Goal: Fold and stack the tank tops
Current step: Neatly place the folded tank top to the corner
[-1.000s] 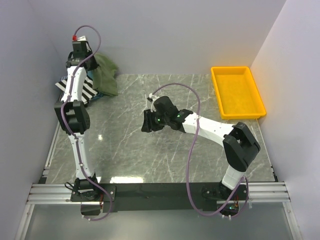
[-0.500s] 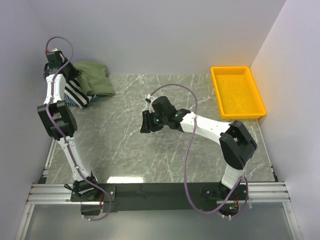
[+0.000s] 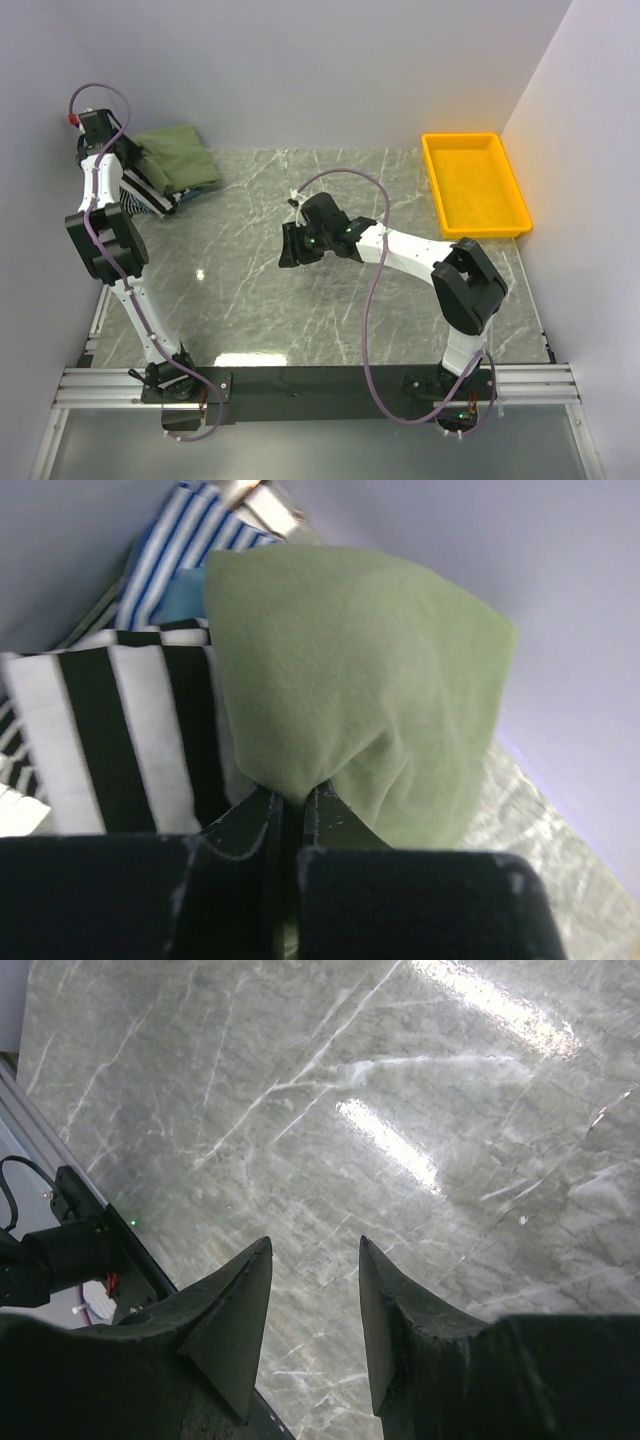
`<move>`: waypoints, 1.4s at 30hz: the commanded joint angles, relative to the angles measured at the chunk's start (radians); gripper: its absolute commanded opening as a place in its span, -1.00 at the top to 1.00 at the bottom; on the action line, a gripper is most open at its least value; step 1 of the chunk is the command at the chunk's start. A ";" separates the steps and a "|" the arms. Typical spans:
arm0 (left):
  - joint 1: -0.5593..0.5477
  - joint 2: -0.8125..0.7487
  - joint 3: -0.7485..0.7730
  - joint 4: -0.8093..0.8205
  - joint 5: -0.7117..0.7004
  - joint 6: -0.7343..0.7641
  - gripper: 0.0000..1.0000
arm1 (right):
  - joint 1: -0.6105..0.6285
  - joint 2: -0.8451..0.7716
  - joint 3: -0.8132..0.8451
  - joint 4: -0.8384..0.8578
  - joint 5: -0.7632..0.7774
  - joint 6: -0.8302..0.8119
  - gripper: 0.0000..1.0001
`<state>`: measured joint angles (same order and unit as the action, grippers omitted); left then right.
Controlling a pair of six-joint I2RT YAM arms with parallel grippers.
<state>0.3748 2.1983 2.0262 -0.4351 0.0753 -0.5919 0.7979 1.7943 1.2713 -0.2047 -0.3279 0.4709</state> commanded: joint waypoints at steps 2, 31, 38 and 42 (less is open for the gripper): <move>0.016 -0.046 0.035 -0.017 -0.170 0.000 0.99 | 0.003 0.017 0.045 0.005 -0.013 -0.009 0.06; 0.015 -0.229 0.011 -0.143 -0.348 -0.005 0.17 | 0.047 0.007 0.046 0.016 0.009 0.002 0.06; -0.048 -0.342 -0.119 -0.116 -0.244 -0.032 0.14 | 0.044 -0.018 0.037 0.018 0.056 0.008 0.05; -0.192 -0.496 -0.317 -0.048 -0.197 -0.043 0.11 | 0.014 -0.093 -0.004 0.042 0.104 0.034 0.04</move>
<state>0.3069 1.8278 1.8168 -0.5308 -0.1963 -0.6186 0.8360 1.8091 1.2732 -0.2024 -0.2760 0.4828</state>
